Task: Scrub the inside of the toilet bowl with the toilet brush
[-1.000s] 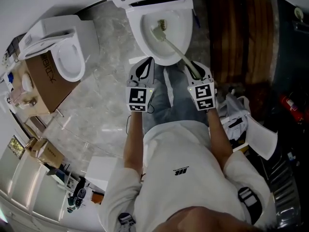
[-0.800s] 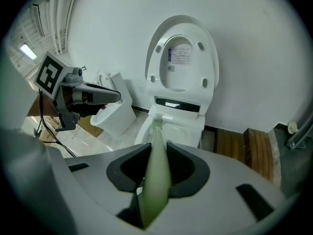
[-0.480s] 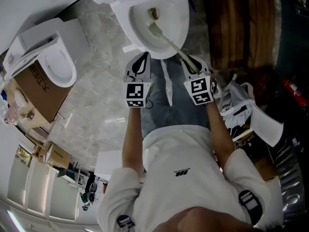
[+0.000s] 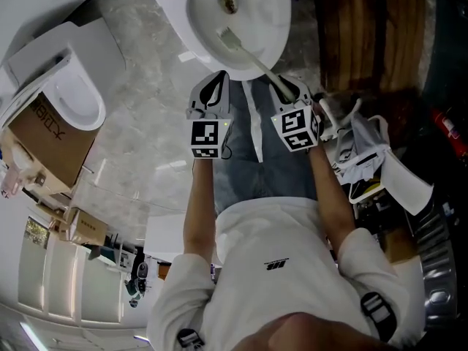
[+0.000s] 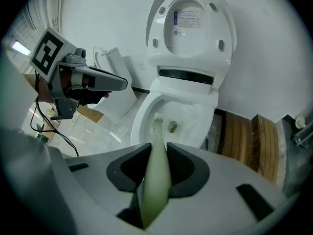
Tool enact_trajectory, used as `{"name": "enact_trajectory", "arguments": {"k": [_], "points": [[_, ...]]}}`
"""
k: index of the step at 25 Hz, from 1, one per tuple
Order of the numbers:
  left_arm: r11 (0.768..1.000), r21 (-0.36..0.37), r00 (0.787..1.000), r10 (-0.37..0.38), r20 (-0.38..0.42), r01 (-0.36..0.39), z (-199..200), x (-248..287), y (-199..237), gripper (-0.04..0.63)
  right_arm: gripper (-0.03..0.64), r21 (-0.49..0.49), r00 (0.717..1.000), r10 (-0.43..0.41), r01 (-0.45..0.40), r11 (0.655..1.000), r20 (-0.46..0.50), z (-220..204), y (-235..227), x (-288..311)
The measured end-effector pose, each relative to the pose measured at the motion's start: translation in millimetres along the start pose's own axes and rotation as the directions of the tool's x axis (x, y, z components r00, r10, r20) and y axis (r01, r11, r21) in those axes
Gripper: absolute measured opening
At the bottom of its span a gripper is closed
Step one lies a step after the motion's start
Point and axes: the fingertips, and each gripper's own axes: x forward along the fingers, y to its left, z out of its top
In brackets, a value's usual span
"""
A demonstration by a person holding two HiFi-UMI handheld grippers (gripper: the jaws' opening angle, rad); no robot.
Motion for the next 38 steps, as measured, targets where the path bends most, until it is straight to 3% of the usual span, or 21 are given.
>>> {"name": "enact_trajectory", "arguments": {"k": [11, 23, 38], "points": [[0.999, -0.035, 0.999, 0.0, -0.037, -0.001, -35.1, 15.5, 9.9, 0.009, 0.089, 0.08, 0.998, 0.03, -0.026, 0.996, -0.055, -30.5, 7.0, 41.7], [0.999, -0.051, 0.998, -0.015, -0.063, 0.012, -54.5, 28.4, 10.5, 0.011, 0.089, 0.206, 0.997, 0.057, -0.046, 0.978, -0.046, -48.3, 12.9, 71.7], [0.998, -0.058, 0.995, -0.031, -0.09, 0.026, -58.8, 32.7, 28.0, 0.009, 0.089, 0.403, 0.993, 0.102, -0.073, 0.912, -0.051, -50.5, 27.5, 104.6]]}}
